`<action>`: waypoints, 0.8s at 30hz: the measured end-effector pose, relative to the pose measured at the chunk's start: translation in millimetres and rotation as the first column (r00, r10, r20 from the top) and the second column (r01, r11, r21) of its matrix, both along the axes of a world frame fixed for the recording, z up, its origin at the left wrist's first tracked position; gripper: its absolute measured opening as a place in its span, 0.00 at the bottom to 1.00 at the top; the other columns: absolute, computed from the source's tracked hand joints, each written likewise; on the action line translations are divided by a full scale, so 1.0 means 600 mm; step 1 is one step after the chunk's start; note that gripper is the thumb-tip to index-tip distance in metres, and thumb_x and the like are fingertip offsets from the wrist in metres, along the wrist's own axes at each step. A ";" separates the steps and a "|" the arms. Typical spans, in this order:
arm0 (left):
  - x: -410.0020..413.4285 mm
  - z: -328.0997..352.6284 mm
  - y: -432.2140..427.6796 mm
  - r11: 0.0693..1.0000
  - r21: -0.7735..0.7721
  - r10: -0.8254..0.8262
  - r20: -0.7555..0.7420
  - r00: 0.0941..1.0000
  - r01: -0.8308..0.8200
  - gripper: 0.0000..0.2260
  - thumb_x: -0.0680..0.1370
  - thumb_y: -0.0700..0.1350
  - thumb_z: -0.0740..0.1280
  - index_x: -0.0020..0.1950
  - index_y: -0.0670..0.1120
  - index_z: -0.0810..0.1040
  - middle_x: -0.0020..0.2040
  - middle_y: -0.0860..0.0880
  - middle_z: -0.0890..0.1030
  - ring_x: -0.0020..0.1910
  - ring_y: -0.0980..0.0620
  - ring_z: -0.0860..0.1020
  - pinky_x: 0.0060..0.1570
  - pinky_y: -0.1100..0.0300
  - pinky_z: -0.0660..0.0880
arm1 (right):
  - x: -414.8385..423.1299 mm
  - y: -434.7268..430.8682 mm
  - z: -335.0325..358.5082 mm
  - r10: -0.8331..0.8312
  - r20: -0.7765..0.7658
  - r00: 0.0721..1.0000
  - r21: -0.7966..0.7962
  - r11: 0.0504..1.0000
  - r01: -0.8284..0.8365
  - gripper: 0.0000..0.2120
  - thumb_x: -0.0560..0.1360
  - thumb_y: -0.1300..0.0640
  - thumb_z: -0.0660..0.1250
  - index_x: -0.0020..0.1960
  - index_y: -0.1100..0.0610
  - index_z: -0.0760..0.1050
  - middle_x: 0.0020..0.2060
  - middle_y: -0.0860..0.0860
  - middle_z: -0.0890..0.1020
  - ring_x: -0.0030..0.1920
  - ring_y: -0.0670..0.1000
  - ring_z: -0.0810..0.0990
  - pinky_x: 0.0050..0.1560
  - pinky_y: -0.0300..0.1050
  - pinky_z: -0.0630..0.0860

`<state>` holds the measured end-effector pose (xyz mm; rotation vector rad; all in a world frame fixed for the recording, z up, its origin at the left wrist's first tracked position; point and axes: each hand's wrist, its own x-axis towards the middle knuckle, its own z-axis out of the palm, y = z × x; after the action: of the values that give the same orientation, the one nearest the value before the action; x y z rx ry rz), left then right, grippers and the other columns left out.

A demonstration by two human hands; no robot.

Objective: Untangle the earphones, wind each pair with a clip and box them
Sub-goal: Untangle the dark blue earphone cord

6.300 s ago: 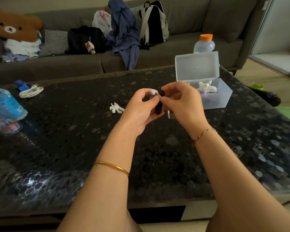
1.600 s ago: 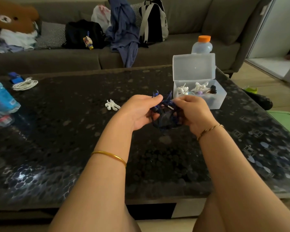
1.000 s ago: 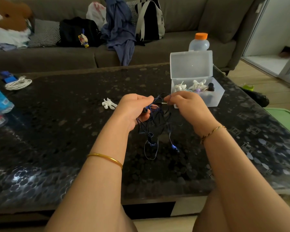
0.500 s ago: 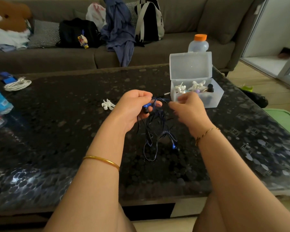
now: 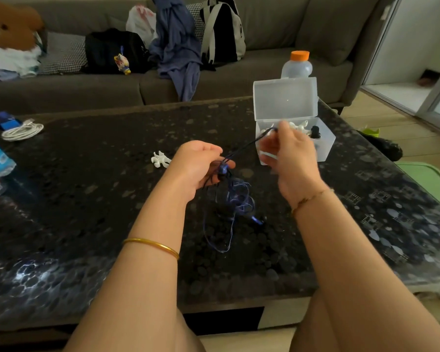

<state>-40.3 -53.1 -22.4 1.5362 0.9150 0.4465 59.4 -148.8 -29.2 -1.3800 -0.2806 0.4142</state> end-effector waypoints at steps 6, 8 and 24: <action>-0.001 -0.001 0.008 0.998 0.023 0.062 0.022 0.998 -0.062 0.07 0.81 0.40 0.60 0.53 0.45 0.77 0.41 0.47 0.83 0.30 0.57 0.72 0.31 0.64 0.70 | 0.037 -0.028 -0.011 0.263 -0.681 0.683 0.554 0.795 0.246 0.19 0.82 0.50 0.52 0.35 0.55 0.66 0.26 0.50 0.71 0.22 0.46 0.70 0.24 0.38 0.71; -0.003 0.001 0.009 0.997 -0.005 0.075 0.063 0.995 -0.074 0.05 0.81 0.40 0.61 0.52 0.45 0.77 0.41 0.47 0.83 0.30 0.56 0.73 0.29 0.65 0.69 | 0.048 -0.030 -0.013 -0.018 -0.408 0.913 0.148 0.985 0.085 0.16 0.82 0.52 0.52 0.38 0.54 0.68 0.29 0.50 0.66 0.22 0.44 0.65 0.22 0.36 0.66; -0.003 0.003 -0.002 0.965 0.209 -0.153 -0.037 0.988 0.157 0.14 0.76 0.32 0.63 0.58 0.46 0.73 0.44 0.44 0.82 0.35 0.56 0.80 0.29 0.65 0.69 | 0.043 -0.026 -0.023 0.146 0.114 0.983 -0.724 0.690 -0.018 0.25 0.78 0.56 0.62 0.69 0.64 0.58 0.57 0.61 0.76 0.42 0.58 0.81 0.30 0.44 0.79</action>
<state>-42.0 -54.1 -20.6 1.7955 0.7742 0.4260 85.0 -164.4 -43.2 -2.2029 -0.3313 0.5157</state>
